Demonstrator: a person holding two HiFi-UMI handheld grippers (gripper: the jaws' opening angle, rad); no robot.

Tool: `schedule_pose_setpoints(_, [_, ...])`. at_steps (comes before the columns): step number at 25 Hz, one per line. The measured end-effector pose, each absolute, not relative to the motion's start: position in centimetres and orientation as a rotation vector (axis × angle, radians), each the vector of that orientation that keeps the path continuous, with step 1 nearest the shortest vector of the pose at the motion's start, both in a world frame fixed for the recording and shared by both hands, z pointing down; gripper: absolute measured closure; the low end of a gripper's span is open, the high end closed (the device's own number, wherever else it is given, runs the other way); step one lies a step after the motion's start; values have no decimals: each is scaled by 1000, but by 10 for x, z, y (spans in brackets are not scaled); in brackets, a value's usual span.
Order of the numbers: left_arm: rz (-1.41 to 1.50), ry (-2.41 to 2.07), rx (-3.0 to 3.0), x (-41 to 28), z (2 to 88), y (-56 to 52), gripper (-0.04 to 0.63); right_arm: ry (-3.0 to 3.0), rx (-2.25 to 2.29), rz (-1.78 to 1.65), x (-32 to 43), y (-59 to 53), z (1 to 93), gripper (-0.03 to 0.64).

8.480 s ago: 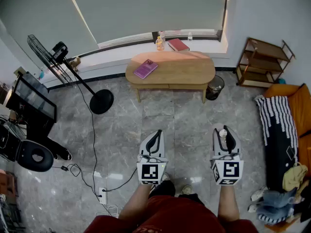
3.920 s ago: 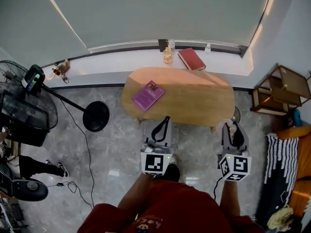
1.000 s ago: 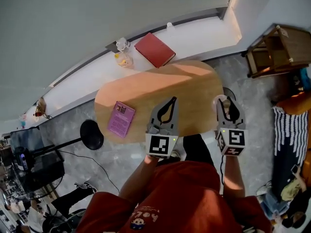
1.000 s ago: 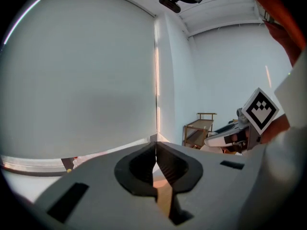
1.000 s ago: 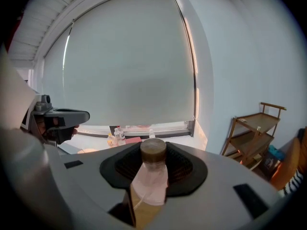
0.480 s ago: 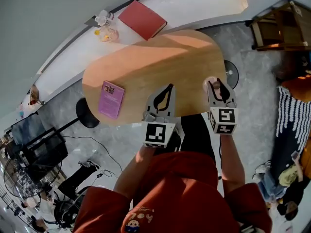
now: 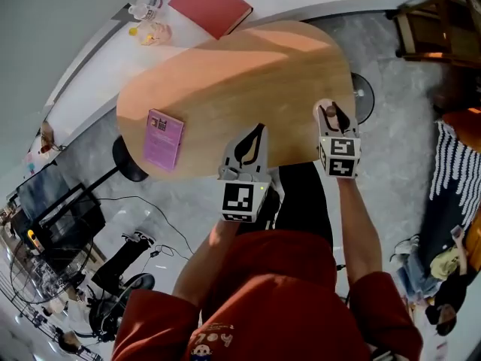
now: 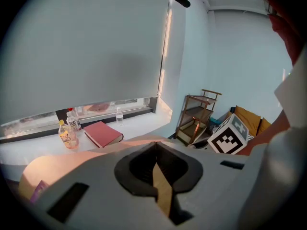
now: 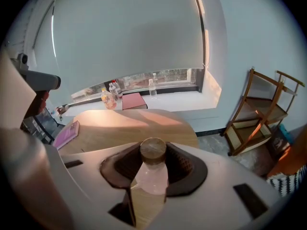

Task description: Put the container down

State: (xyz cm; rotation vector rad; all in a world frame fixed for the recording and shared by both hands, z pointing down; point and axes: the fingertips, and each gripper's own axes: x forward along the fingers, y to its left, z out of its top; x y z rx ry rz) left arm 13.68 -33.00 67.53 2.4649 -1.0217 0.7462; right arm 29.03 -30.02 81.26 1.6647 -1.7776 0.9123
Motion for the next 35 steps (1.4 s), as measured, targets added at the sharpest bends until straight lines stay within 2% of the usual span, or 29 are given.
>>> schedule_pose_setpoints(14, [777, -1009, 2413, 139, 698, -331, 586, -1724, 1586, 934, 294, -308, 871, 479])
schedule_pose_setpoints(28, [800, -1014, 2395, 147, 696, -316, 588, -1730, 1564, 891, 291, -294, 875, 477])
schedule_pose_setpoints(32, [784, -1048, 2388, 144, 690, -317, 588, -1729, 1559, 922, 291, -289, 872, 403])
schedule_pose_setpoints(35, [778, -1072, 2377, 136, 688, -317, 586, -1724, 1554, 932, 290, -283, 865, 396])
